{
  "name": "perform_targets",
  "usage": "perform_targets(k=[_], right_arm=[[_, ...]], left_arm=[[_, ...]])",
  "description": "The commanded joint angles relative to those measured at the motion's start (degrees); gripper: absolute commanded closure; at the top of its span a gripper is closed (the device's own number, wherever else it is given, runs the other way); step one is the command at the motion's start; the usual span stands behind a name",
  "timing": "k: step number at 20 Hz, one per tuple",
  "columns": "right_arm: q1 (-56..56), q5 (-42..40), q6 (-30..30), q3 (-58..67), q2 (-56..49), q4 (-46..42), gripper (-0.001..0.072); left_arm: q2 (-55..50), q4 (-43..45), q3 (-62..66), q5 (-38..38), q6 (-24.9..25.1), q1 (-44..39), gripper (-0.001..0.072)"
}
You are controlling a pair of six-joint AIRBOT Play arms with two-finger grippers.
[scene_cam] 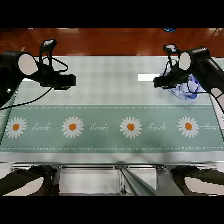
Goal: Fold the shirts.
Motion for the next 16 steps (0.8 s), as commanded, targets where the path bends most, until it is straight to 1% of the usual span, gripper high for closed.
perform_targets(k=[1, 16], right_arm=[[0.02, 0.02, 0.02, 0.02, -0.02, 0.0, 0.0688], [0.02, -0.63, 0.09, 0.02, -0.02, 0.22, 0.0688]], left_arm=[[-0.04, 0.0, 0.0, 0.02, 0.0, -0.04, 0.0687], [-0.04, 0.0, 0.0, 0.02, 0.0, -0.04, 0.0687]])
